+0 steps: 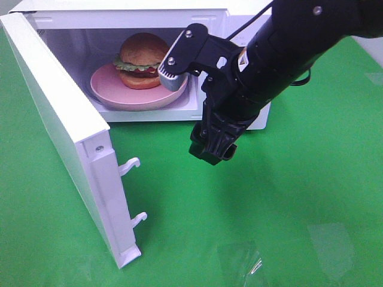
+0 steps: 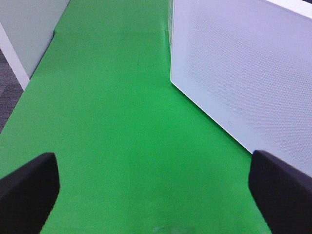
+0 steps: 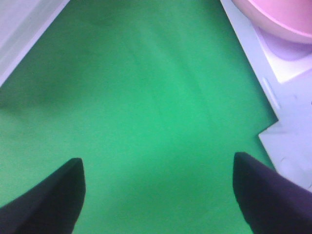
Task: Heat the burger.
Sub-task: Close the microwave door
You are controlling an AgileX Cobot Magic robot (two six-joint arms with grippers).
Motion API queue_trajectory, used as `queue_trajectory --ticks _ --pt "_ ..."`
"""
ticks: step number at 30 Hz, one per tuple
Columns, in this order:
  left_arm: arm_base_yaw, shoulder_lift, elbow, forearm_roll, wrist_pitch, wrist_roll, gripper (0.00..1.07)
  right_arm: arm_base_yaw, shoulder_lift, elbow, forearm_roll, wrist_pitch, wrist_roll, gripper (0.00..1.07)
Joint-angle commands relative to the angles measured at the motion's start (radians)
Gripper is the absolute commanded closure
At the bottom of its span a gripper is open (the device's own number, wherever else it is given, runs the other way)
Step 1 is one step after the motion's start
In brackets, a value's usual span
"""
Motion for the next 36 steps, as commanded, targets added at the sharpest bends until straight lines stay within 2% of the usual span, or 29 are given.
queue_trajectory --ticks 1,9,13,16,18,20,26,32,35,36 --pt "-0.002 -0.018 0.0 -0.004 -0.006 -0.003 0.07 -0.003 -0.074 0.042 -0.013 0.083 0.157 0.31" --pt "-0.002 -0.018 0.0 -0.004 -0.006 -0.003 0.07 -0.051 -0.159 0.099 -0.009 0.238 0.294 0.31" --pt "-0.002 -0.018 0.0 -0.004 -0.006 -0.003 0.07 -0.172 -0.239 0.13 -0.009 0.359 0.42 0.31" --pt "-0.002 -0.018 0.0 -0.004 -0.006 -0.003 0.07 -0.192 -0.251 0.133 -0.009 0.379 0.431 0.31" --pt "-0.002 -0.018 0.0 -0.004 -0.006 -0.003 0.07 -0.274 -0.315 0.134 -0.009 0.468 0.491 0.31" --pt "-0.002 -0.018 0.0 -0.004 -0.006 -0.003 0.07 -0.294 -0.359 0.134 -0.011 0.508 0.52 0.31" --pt "-0.002 -0.018 0.0 -0.004 -0.006 -0.003 0.07 -0.295 -0.467 0.145 -0.021 0.626 0.576 0.31" --pt "-0.002 -0.018 0.0 -0.004 -0.006 -0.003 0.07 -0.295 -0.668 0.259 -0.02 0.637 0.584 0.31" --pt "-0.002 -0.018 0.0 -0.004 -0.006 -0.003 0.07 -0.295 -0.718 0.288 -0.02 0.636 0.587 0.31" --pt "-0.002 -0.018 0.0 -0.004 -0.006 -0.003 0.07 -0.295 -0.786 0.321 -0.02 0.636 0.597 0.31"
